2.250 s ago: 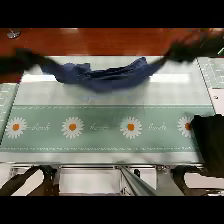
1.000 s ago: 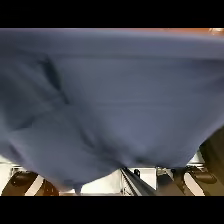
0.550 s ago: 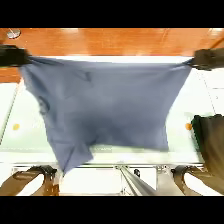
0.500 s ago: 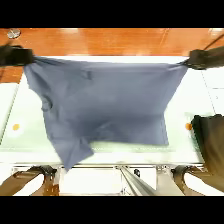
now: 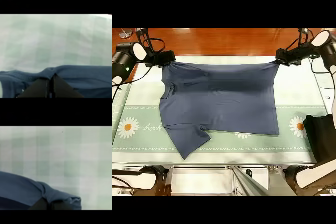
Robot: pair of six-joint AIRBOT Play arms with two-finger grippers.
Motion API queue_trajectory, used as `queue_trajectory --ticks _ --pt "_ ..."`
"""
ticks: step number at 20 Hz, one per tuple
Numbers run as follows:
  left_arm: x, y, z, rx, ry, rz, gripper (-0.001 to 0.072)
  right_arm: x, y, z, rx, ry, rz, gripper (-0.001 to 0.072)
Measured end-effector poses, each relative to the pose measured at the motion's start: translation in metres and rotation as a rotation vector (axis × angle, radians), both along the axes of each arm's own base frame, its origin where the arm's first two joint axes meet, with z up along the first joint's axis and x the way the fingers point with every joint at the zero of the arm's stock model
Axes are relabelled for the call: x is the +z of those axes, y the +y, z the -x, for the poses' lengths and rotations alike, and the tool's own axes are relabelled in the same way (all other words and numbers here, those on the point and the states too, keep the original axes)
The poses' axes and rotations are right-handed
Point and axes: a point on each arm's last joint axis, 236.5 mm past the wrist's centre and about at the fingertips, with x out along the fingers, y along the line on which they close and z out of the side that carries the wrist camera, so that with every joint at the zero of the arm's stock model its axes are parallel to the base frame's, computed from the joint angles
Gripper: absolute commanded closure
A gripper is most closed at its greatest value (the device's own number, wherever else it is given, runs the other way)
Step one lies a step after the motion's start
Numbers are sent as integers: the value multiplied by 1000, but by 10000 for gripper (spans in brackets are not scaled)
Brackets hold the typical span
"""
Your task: Fold the shirts.
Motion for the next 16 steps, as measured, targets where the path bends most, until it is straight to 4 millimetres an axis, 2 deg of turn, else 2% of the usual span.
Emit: queue_trajectory --ticks 2,4,6,10,11,12,13,16 --pt "-6 2 9 -11 52 -3 680 -5 -2 6 13 42 -9 694" --pt "-16 5 27 -58 138 -31 680 -10 -4 22 44 110 -14 694" --pt "-35 9 53 -112 257 -56 679 -21 -3 42 83 190 -20 694" --pt "-81 16 101 -169 459 -67 672 -58 0 83 124 358 -42 689" --pt "-91 18 110 -177 497 -66 522 -68 1 91 127 390 -49 526" --pt "-99 18 117 -183 527 -63 159 -76 3 97 126 411 -56 195" --pt "-106 18 123 -188 556 -56 6 -83 5 102 124 430 -62 85" --pt "-111 17 137 -193 618 -26 6 -79 4 107 107 439 -98 85"
